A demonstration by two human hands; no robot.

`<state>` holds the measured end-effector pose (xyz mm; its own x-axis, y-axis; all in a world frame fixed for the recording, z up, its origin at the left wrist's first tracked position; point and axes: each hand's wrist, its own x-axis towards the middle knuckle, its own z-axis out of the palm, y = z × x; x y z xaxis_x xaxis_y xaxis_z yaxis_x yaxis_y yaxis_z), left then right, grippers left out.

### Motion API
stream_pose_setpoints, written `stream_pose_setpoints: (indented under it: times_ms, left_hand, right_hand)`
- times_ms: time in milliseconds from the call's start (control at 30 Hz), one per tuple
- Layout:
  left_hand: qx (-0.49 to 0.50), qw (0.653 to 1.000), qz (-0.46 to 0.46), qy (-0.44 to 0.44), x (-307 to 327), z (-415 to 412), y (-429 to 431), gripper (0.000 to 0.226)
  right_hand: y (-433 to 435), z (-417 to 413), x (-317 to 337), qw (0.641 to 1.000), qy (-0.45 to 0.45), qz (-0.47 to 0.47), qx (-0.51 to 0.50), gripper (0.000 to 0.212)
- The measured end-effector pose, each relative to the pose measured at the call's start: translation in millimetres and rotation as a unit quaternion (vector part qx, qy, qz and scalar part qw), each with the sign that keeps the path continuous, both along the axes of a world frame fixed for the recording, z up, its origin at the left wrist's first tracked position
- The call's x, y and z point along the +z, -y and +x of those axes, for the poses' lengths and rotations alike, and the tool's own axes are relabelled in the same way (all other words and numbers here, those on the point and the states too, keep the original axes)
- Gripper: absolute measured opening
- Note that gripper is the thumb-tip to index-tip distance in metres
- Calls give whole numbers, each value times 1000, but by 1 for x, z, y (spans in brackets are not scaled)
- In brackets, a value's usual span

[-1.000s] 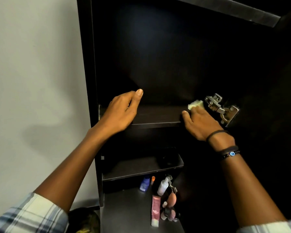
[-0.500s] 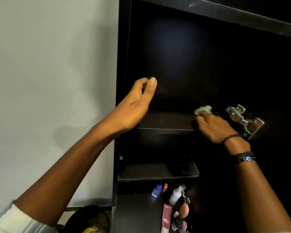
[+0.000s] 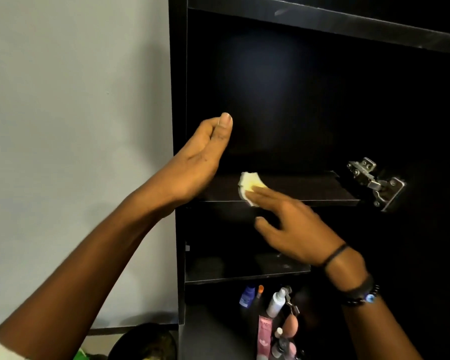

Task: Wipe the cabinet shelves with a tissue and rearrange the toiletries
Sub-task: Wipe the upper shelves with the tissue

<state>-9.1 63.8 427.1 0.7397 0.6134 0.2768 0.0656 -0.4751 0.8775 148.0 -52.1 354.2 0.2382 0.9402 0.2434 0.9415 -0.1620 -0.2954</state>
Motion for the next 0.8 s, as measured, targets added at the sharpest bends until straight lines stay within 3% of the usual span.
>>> stream_pose_setpoints:
  times_ms: [200, 333, 433, 500, 567, 667, 733, 800]
  left_hand:
    - [-12, 1000, 26, 6, 4, 9, 5, 63]
    - [-40, 999, 19, 24, 10, 16, 14, 51]
    - [-53, 997, 35, 38, 19, 16, 21, 38]
    - [-63, 996, 44, 53, 24, 13, 24, 41]
    - [-67, 991, 68, 92, 32, 9, 20, 51]
    - [-60, 977, 109, 171, 57, 6, 15, 57]
    - [-54, 962, 134, 230, 81, 4, 15, 54]
    - [-54, 947, 160, 273, 107, 3, 16, 47]
  right_hand:
    - [42, 67, 17, 976, 33, -39, -213, 64]
    - [25, 42, 8, 984, 79, 37, -153, 60]
    - [13, 21, 2, 990, 36, 105, -92, 46]
    - [10, 17, 16, 982, -41, 170, -68, 38]
    - [11, 15, 50, 953, -149, 260, -39, 34]
    - [21, 10, 123, 879, -258, 401, 23, 26]
    - [31, 6, 173, 837, -280, 467, 61, 24]
    - [36, 7, 212, 826, -261, 492, 83, 27]
